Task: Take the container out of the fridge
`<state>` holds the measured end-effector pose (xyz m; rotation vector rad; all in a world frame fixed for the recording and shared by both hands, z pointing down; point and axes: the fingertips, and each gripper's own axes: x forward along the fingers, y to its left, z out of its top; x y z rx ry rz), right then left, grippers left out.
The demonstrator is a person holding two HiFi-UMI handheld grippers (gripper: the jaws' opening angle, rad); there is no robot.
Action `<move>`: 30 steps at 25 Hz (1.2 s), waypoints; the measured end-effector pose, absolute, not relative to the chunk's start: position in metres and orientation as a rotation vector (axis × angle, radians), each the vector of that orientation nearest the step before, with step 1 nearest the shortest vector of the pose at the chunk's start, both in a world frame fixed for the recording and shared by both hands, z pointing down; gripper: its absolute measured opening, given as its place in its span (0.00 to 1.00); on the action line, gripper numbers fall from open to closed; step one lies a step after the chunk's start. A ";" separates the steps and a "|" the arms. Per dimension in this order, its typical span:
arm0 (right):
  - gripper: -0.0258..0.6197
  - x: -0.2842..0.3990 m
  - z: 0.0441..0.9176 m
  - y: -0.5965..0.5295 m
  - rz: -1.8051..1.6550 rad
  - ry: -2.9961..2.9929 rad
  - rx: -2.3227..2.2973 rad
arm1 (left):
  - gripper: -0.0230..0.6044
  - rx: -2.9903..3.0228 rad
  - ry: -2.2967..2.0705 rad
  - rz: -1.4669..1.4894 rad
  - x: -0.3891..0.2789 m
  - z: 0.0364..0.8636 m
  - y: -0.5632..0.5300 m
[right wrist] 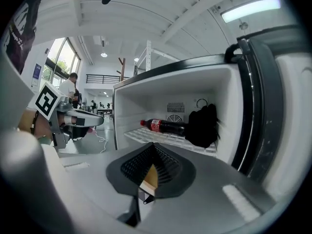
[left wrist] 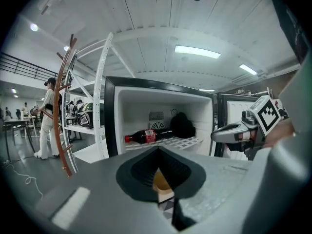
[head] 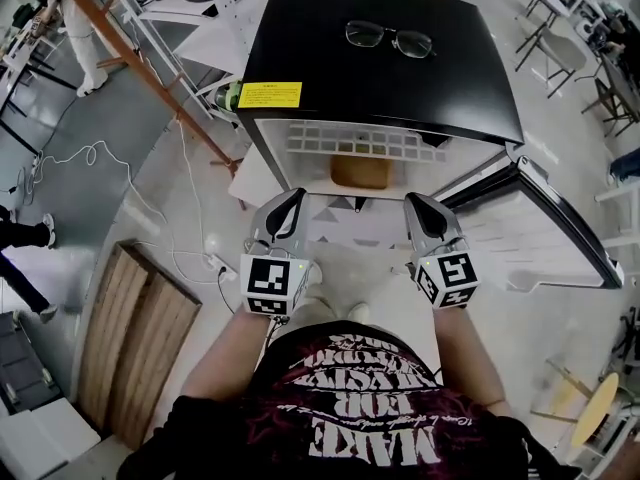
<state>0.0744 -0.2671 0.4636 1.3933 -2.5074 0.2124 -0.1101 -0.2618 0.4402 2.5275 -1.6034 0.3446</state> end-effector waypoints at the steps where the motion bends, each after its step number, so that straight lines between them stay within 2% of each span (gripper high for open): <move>1: 0.09 0.074 0.468 -0.269 0.221 -2.504 1.390 | 0.04 2.523 -1.599 0.351 -0.111 0.442 -0.262; 15: 0.09 0.079 0.518 -0.301 0.384 -2.434 1.402 | 0.04 2.509 -1.592 0.362 -0.114 0.454 -0.272; 30: 0.11 0.086 0.569 -0.324 0.529 -2.319 1.376 | 0.04 2.570 -1.485 0.384 -0.084 0.461 -0.286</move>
